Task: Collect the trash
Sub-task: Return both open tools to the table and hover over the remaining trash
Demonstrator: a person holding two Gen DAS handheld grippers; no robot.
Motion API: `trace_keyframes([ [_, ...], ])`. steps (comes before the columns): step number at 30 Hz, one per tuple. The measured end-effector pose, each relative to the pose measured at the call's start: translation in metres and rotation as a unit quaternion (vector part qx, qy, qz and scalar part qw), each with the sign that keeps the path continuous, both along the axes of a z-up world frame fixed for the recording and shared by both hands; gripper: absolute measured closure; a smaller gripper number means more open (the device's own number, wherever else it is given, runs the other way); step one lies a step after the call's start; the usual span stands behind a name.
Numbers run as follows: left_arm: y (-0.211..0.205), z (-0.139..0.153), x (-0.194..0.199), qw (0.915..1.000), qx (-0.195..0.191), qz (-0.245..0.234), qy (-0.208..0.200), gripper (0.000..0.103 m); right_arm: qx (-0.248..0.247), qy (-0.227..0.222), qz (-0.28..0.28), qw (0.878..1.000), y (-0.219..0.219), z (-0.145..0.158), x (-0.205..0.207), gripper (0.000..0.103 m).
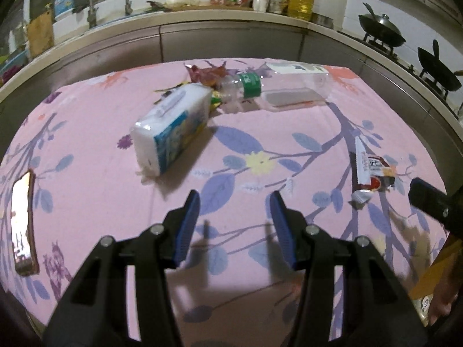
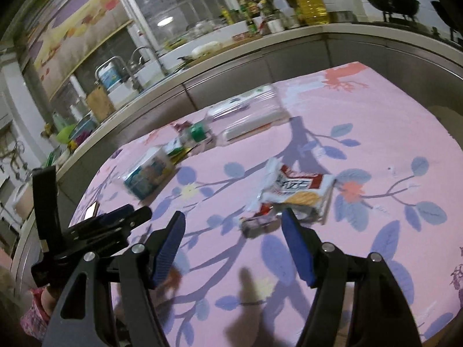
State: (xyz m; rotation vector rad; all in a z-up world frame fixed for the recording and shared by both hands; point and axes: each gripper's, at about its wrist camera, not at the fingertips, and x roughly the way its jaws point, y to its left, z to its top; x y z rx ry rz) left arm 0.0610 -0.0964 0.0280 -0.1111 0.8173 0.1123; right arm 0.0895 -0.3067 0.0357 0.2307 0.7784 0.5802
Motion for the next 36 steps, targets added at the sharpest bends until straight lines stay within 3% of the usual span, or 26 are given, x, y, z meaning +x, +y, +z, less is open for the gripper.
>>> trace_keyframes([
  [14,-0.015,0.013,-0.019,0.9996,0.007,0.018,-0.018,0.054,0.008,-0.008,0.001,1.0,-0.001,0.009,-0.02,0.036],
  [16,-0.016,0.014,-0.021,0.9995,0.005,0.025,-0.021,0.041,0.005,-0.008,0.003,1.0,-0.002,0.007,-0.022,0.036],
  [20,-0.017,0.016,-0.024,0.9989,0.011,0.038,-0.025,0.039,0.003,-0.003,0.003,1.0,-0.004,0.005,-0.024,0.036],
  [22,-0.019,0.014,-0.024,0.9987,0.019,0.044,-0.017,0.027,0.006,-0.002,0.002,1.0,-0.006,0.005,-0.024,0.036],
  [25,-0.018,0.013,-0.026,0.9986,0.017,0.048,-0.016,0.026,0.008,0.0,0.006,1.0,-0.007,0.003,-0.022,0.036],
  [28,-0.018,0.014,-0.029,0.9979,0.019,0.058,-0.021,0.017,0.005,0.002,0.008,1.0,-0.006,0.002,-0.022,0.036],
  [36,-0.021,0.027,-0.057,0.9938,0.016,0.073,-0.083,0.007,0.036,-0.011,0.013,0.999,-0.011,0.0,-0.024,0.032],
])
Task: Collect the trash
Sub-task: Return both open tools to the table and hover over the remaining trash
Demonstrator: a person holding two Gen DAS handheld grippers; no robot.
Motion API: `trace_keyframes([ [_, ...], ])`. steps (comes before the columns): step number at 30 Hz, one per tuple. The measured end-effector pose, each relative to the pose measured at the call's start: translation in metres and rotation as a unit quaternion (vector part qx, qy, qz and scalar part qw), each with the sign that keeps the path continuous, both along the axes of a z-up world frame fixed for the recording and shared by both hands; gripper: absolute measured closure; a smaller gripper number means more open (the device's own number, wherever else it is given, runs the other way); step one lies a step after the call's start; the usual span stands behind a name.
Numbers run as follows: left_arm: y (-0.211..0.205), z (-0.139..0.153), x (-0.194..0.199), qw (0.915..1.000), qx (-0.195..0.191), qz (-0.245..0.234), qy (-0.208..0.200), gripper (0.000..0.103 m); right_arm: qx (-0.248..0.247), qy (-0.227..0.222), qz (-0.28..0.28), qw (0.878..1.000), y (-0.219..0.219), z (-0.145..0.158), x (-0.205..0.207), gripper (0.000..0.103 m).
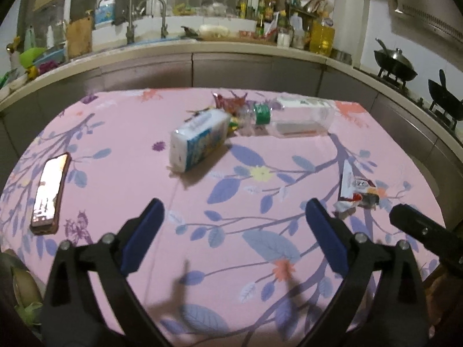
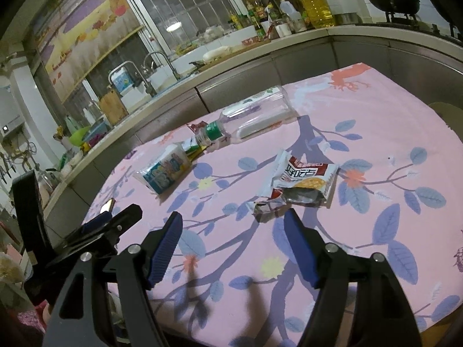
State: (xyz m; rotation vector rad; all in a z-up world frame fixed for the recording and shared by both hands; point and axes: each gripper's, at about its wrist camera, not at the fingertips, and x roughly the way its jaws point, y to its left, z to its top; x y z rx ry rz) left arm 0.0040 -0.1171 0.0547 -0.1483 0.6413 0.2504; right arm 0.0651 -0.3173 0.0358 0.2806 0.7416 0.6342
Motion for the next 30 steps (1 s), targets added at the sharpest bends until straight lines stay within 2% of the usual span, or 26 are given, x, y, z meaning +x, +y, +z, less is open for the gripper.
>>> trace_keyframes([
  [6,-0.005,0.002,-0.003,0.9998,0.015,0.009,-0.001,0.006,0.003,0.005,0.019,1.0,0.006,-0.005,0.0,0.032],
  [9,-0.009,-0.001,-0.002,0.9997,0.018,-0.002,0.013,0.006,0.006,-0.003,0.028,1.0,0.008,-0.003,-0.003,0.027],
  [13,-0.009,-0.003,0.001,0.9991,0.035,0.008,0.022,0.006,0.003,-0.005,0.029,1.0,0.01,-0.005,-0.001,0.02],
  [18,0.004,-0.001,0.01,0.9978,0.053,0.02,0.033,0.006,-0.006,0.0,0.035,0.999,0.016,-0.008,0.003,0.02],
  [26,0.029,0.018,0.028,0.9956,0.078,0.045,0.027,0.006,-0.038,-0.046,0.027,0.998,0.021,0.026,0.029,0.02],
  [30,0.042,0.024,0.039,0.994,0.082,0.066,0.027,0.006,-0.021,-0.053,0.016,0.998,0.022,0.035,0.038,0.02],
])
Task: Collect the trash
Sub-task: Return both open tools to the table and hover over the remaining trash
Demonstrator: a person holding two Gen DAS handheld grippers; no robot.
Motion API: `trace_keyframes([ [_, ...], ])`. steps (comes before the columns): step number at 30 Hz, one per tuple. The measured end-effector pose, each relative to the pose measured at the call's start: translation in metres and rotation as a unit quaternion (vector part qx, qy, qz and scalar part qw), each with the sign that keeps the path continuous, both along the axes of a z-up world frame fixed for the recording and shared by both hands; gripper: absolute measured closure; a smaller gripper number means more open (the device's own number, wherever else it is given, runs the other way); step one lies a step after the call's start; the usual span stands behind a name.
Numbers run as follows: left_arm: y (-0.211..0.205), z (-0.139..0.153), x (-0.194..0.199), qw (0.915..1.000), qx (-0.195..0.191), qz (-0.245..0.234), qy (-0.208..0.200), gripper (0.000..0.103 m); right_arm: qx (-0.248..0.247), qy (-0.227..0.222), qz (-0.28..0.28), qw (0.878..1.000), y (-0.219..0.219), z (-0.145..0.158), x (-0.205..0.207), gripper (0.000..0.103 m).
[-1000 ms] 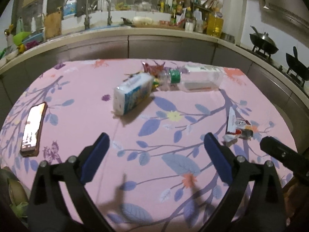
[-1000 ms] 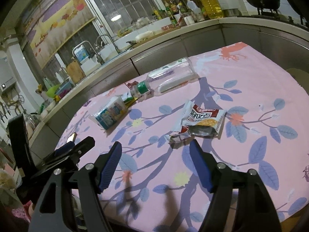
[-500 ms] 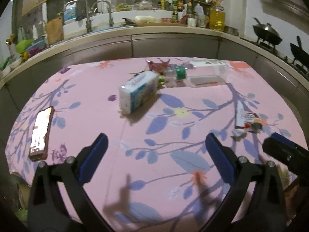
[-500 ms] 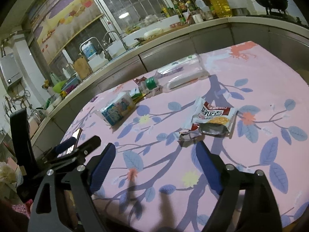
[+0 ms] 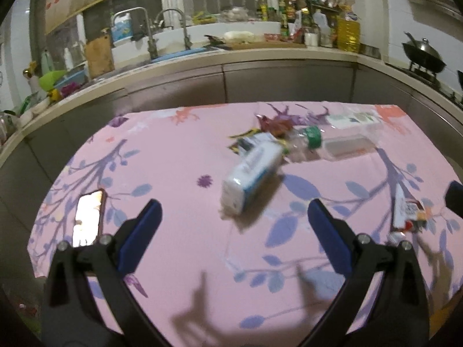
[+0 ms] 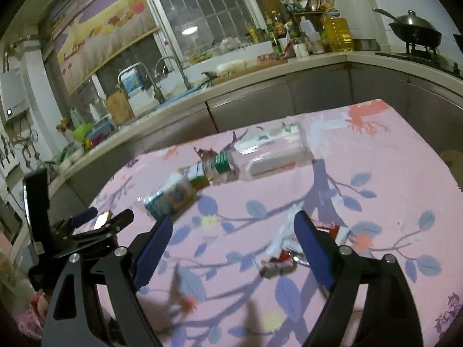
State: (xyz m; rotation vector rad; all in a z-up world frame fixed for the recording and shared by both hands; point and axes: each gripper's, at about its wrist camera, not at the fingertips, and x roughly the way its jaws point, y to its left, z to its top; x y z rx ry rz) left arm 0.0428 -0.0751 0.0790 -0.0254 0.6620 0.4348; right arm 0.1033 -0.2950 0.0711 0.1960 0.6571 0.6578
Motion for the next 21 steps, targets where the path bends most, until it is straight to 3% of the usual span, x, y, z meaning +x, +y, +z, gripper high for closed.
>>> trace_keyframes([
  [8,0.01,-0.001,0.003,0.9998,0.011,0.013,0.009,0.006,0.004,0.065,0.013,0.998,0.013,-0.03,0.002,0.023],
  [21,0.013,-0.009,0.007,0.9996,0.015,0.01,0.02,0.006,0.01,0.06,-0.007,0.998,0.002,-0.03,-0.001,0.023],
])
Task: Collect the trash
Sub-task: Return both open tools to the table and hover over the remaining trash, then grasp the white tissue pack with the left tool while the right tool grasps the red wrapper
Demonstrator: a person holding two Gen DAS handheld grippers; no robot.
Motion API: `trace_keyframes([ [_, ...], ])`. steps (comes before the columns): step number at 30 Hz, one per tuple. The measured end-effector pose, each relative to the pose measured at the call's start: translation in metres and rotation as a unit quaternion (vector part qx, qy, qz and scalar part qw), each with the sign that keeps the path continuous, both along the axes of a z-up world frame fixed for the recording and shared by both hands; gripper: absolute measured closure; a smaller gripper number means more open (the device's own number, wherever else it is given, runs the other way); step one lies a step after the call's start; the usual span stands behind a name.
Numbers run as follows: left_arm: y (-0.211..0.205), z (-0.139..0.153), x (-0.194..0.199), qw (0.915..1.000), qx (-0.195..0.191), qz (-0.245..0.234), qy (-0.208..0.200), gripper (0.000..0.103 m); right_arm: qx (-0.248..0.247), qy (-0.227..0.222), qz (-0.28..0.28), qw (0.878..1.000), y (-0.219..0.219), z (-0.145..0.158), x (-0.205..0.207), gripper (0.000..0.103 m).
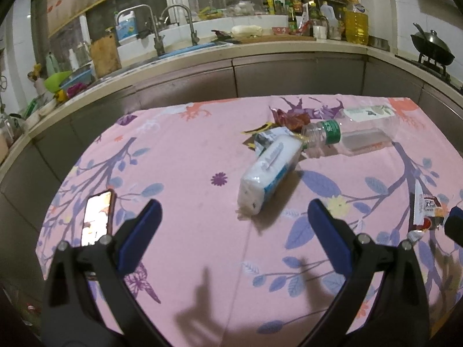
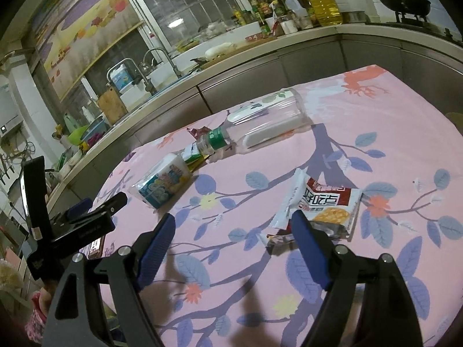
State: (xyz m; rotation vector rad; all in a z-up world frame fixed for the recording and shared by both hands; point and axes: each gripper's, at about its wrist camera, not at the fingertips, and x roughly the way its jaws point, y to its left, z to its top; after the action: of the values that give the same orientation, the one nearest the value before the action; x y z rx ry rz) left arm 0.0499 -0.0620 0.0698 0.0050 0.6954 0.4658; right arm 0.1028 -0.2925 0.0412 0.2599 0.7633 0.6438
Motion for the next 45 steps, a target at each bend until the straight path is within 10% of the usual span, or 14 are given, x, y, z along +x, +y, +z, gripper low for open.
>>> trace_keyframes([
  [31,0.023,-0.01,0.015,0.9998,0.002,-0.019,0.005,0.006,-0.011,0.012,-0.108,0.994,-0.067,-0.011,0.026,0.024],
  [45,0.026,-0.009,0.028,0.9944,-0.024,-0.1,-0.024,0.006,-0.031,0.022,-0.114,0.993,-0.067,-0.019,0.034,0.024],
])
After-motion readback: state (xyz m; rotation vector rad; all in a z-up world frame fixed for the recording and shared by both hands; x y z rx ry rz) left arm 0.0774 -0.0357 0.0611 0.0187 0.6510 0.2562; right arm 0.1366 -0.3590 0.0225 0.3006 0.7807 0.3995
